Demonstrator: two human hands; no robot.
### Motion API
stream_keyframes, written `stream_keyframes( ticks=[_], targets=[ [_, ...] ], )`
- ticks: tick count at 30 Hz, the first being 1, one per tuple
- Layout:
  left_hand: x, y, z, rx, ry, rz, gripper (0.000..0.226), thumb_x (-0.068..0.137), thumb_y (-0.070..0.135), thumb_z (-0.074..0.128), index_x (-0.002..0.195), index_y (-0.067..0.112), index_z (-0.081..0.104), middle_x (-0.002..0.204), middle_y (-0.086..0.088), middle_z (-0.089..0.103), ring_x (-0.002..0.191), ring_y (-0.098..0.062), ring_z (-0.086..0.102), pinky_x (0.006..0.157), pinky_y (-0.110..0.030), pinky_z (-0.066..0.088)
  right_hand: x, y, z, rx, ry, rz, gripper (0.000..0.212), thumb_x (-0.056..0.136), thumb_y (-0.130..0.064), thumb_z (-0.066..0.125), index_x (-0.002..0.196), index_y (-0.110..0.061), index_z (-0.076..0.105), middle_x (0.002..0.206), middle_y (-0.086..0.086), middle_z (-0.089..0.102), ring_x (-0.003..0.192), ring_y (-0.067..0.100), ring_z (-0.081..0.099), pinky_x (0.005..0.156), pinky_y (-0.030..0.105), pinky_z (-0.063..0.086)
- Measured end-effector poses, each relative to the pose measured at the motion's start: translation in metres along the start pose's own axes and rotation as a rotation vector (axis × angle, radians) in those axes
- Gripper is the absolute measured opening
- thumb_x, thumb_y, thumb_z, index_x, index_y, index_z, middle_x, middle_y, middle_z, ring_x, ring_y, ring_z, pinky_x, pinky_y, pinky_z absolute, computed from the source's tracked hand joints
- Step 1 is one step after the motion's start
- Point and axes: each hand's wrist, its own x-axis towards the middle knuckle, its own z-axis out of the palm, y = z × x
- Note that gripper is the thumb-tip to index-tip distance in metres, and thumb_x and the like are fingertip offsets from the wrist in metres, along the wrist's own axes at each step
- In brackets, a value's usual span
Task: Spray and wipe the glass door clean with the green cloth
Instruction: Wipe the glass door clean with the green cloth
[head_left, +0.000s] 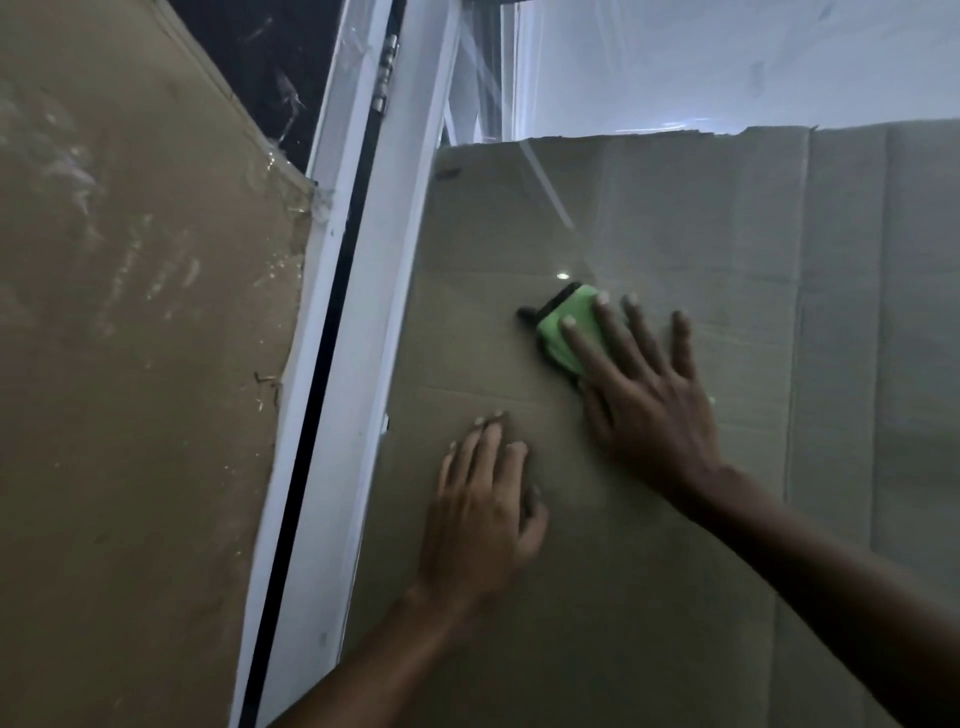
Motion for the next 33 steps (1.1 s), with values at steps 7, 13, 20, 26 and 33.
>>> stream_keyframes(
  ticks=[7,13,20,26,33],
  targets=[
    [0.047,0.025,-0.024,-0.393,0.060,-0.013,0.047,0.097,0.031,0.039,0.140,0.018,0.050,0.152,-0.003,0.046,0.139,-0.018,0.044,0.109,-0.037,0.042,0.001,-0.042,-0.002,0.176,-0.216,0.137,0.084,0.092,-0.055,0.017,0.162,-0.015,-0.006,0.168,0.013,-0.018,0.155,0.029,-0.020,0.124,0.057,-0.011],
    [0.072,0.066,-0.015,-0.627,-0.088,-0.187,0.063,0.101,0.058,0.023,0.158,0.032,0.011,0.166,0.007,0.014,0.153,-0.014,0.013,0.123,-0.040,0.024,-0.011,-0.004,-0.041,0.703,-0.061,0.287,0.063,0.097,-0.028,0.040,0.158,-0.016,0.031,0.168,0.003,0.018,0.157,0.012,0.000,0.130,0.041,0.006],
    [0.109,0.070,0.024,-0.208,-0.005,-0.179,0.065,0.100,0.039,0.020,0.159,0.016,0.010,0.167,-0.008,0.004,0.153,-0.037,0.002,0.123,-0.054,0.015,-0.051,0.077,-0.028,0.096,-0.025,0.198,0.066,0.101,-0.037,0.035,0.161,-0.012,0.025,0.169,0.011,0.019,0.158,0.026,0.011,0.128,0.047,0.012],
    [0.054,0.093,0.036,-0.089,0.040,0.015,0.073,0.087,0.025,0.038,0.157,0.014,0.022,0.166,-0.010,0.015,0.152,-0.038,0.011,0.119,-0.055,0.025,-0.059,0.066,-0.015,-0.007,0.060,0.242,0.064,0.101,-0.034,0.031,0.161,-0.013,0.024,0.169,0.011,0.018,0.157,0.029,0.012,0.126,0.055,0.010],
    [0.072,0.063,0.024,-0.015,0.060,-0.134,0.073,0.083,0.027,0.040,0.154,0.017,0.031,0.162,-0.008,0.028,0.148,-0.035,0.027,0.117,-0.053,0.029,-0.078,0.057,-0.029,0.086,0.048,0.181,0.067,0.097,-0.031,0.038,0.158,-0.007,0.030,0.168,0.017,0.018,0.156,0.036,0.012,0.123,0.062,0.017]
  ],
)
